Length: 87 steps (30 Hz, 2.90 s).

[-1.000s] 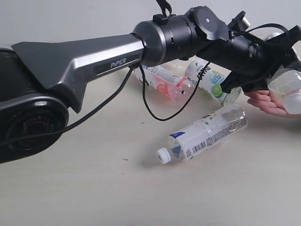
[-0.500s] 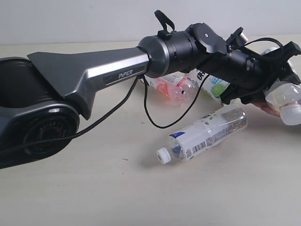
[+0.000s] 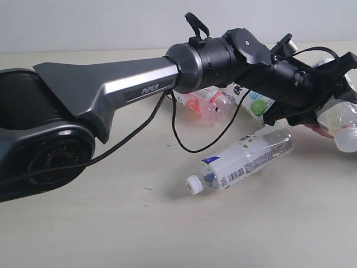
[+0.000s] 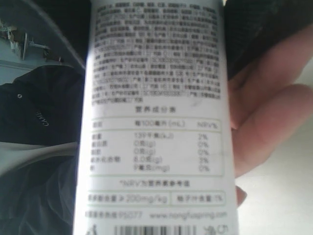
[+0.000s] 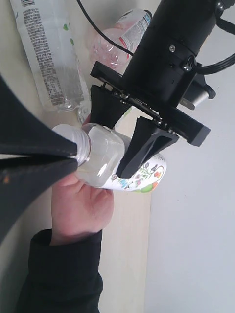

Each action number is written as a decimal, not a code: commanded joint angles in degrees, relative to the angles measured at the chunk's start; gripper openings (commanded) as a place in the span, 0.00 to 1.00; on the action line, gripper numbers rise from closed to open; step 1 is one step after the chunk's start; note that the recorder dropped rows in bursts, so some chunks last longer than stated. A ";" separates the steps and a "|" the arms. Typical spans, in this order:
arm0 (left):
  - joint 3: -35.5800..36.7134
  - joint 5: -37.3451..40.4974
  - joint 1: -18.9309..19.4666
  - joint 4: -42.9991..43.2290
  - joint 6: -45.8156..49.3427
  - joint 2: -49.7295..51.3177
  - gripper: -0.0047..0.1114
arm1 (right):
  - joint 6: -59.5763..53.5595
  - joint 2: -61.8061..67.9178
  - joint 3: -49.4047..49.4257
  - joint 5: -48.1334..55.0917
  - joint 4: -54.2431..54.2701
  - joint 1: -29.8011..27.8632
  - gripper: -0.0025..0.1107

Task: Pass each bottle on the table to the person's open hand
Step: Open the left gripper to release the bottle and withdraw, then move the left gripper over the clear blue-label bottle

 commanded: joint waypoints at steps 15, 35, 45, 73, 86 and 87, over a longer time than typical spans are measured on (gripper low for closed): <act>-0.37 0.04 -0.28 -0.09 1.69 0.16 0.25 | 0.00 -0.38 0.28 -0.46 -0.12 0.23 0.02; -0.37 0.04 -0.28 -0.09 3.38 0.16 0.50 | 0.00 -0.38 0.28 -0.46 -0.12 0.23 0.02; -0.37 0.04 -0.28 -0.09 4.89 0.16 0.74 | 0.00 -0.38 0.28 -0.46 -0.12 0.23 0.02; -0.37 14.65 5.97 5.64 13.11 -11.72 0.73 | 0.00 -0.38 0.28 -0.40 -0.12 0.23 0.02; -0.37 28.65 7.78 16.70 23.35 -16.72 0.05 | 0.00 -0.38 0.28 -0.40 -0.12 0.23 0.02; -0.37 29.33 7.78 17.64 23.35 -16.72 0.04 | 0.00 -0.38 0.28 -0.40 -0.12 0.23 0.02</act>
